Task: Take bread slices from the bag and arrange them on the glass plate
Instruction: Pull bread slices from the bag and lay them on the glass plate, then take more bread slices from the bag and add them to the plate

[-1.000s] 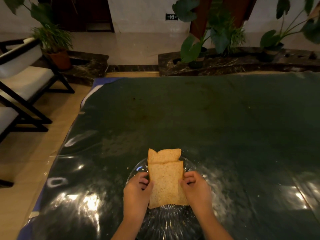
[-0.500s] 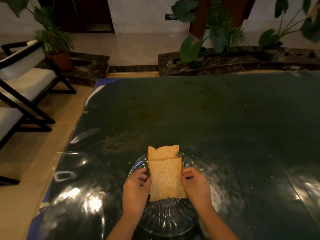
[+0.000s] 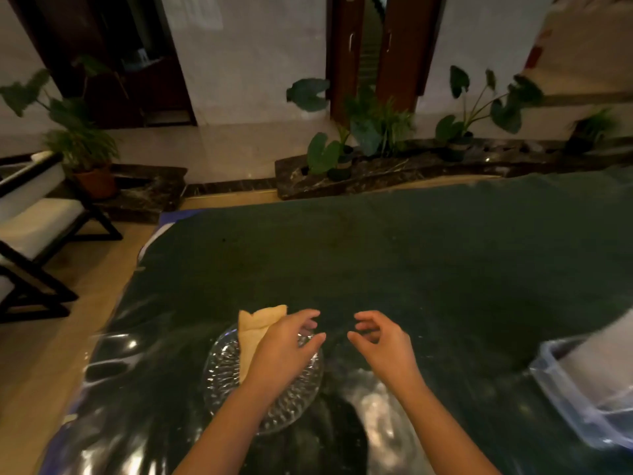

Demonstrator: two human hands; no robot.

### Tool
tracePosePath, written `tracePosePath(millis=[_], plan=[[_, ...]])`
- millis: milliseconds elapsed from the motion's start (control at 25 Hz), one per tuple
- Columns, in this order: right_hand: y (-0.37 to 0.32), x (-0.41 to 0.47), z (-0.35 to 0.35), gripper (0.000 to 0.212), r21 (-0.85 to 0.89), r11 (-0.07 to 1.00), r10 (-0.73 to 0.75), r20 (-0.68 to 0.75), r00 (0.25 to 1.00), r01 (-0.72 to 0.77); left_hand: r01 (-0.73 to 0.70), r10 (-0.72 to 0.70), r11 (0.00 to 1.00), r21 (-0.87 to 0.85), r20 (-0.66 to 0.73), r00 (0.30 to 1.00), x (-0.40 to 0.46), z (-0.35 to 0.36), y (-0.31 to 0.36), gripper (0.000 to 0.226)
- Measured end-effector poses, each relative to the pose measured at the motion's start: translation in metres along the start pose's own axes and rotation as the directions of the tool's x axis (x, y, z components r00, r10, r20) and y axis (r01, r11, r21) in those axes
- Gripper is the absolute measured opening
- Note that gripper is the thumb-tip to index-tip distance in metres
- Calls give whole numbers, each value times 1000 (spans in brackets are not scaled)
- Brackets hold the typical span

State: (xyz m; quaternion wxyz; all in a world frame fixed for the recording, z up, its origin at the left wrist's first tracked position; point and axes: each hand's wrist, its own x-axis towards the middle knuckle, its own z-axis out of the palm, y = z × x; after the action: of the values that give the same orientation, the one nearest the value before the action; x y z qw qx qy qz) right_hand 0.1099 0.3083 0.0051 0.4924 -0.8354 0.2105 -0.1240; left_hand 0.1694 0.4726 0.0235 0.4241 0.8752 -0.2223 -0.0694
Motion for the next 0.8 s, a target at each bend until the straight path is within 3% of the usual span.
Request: tracePosePath(millis=[200,440,640,800], plan=[[10,-46,-131,31,-15,990,-142,-7,990,142,-143,142,984,104,15,990,-40,53,115,40],[44,-86,-273,33,-53,960,-277,-25,961,275,-193,193,979,63,-1,981,-78,137,227,39],[55,-83,-350,33,-52,947,-317,-28,948,316,-244,239,964,103,57,969,-66,176,281,40],[69,-57,-398,33,-159,931,-331,20,943,330,-293,279,947,130,115,953,-27,206,307,41]])
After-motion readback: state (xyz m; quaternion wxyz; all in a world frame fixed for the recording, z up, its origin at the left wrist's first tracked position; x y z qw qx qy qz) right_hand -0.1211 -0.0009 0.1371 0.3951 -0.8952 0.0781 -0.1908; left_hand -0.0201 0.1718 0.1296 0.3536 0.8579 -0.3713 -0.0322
